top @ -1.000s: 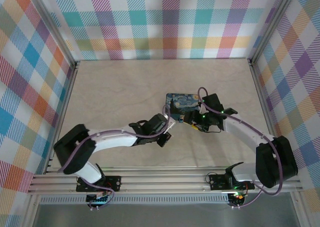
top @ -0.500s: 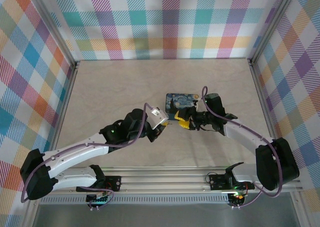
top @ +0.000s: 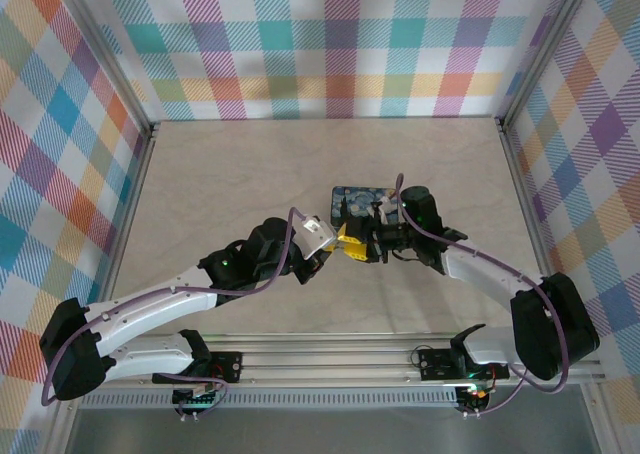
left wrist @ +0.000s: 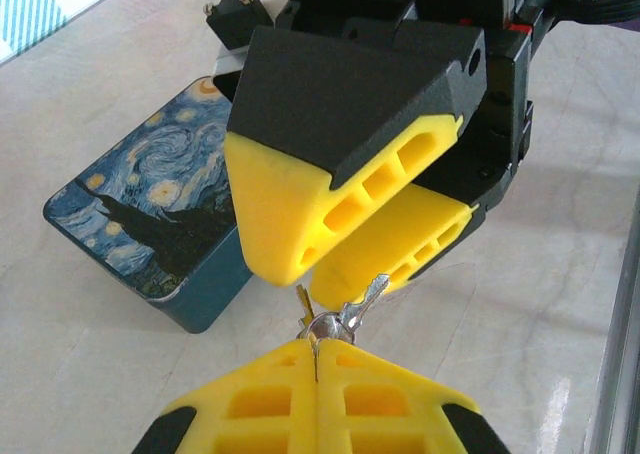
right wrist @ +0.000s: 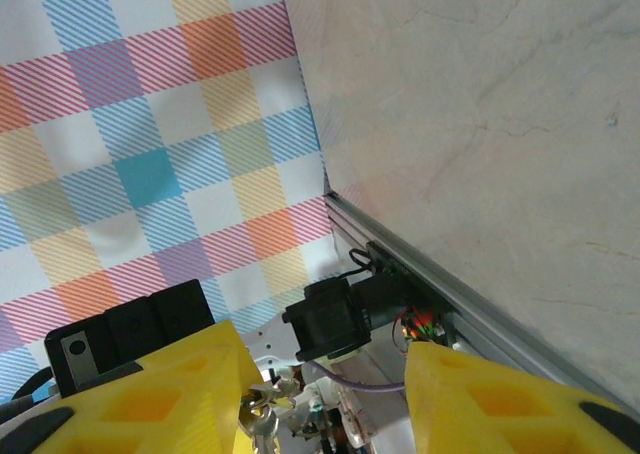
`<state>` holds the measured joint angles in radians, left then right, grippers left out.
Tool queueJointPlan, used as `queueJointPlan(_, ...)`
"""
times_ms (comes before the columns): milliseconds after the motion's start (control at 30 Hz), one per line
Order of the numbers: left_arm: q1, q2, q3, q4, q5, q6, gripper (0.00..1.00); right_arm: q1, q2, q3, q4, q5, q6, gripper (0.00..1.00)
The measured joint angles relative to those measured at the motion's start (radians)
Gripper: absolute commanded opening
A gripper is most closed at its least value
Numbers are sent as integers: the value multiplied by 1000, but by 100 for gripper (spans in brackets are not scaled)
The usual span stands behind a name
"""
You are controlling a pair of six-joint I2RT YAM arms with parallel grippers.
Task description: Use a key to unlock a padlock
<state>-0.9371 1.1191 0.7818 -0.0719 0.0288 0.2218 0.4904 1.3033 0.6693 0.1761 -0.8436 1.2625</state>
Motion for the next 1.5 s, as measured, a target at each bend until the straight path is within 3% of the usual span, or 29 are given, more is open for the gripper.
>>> queueJointPlan(500,0,29,-27,82,15,-55,0,27,31,22,68,-6,82,26)
queueJointPlan(867,5,45,-53,147,15,-92,0,26,31,24,42,6,89,0)
queueJointPlan(1133,5,39,-71,153,34,-98,1,28,28,52,-62,22,-24,0)
queueJointPlan(1233,5,19,-73,141,32,-109,31,36,9,84,-139,45,-136,0)
queueJointPlan(1300,10,-10,-76,122,25,-139,42,37,-19,113,-199,76,-233,0)
queueJointPlan(1367,28,-49,-88,116,26,-196,49,37,-56,139,-244,110,-336,0)
queueJointPlan(1500,113,-103,-111,117,68,-359,52,37,-95,172,-287,156,-506,0)
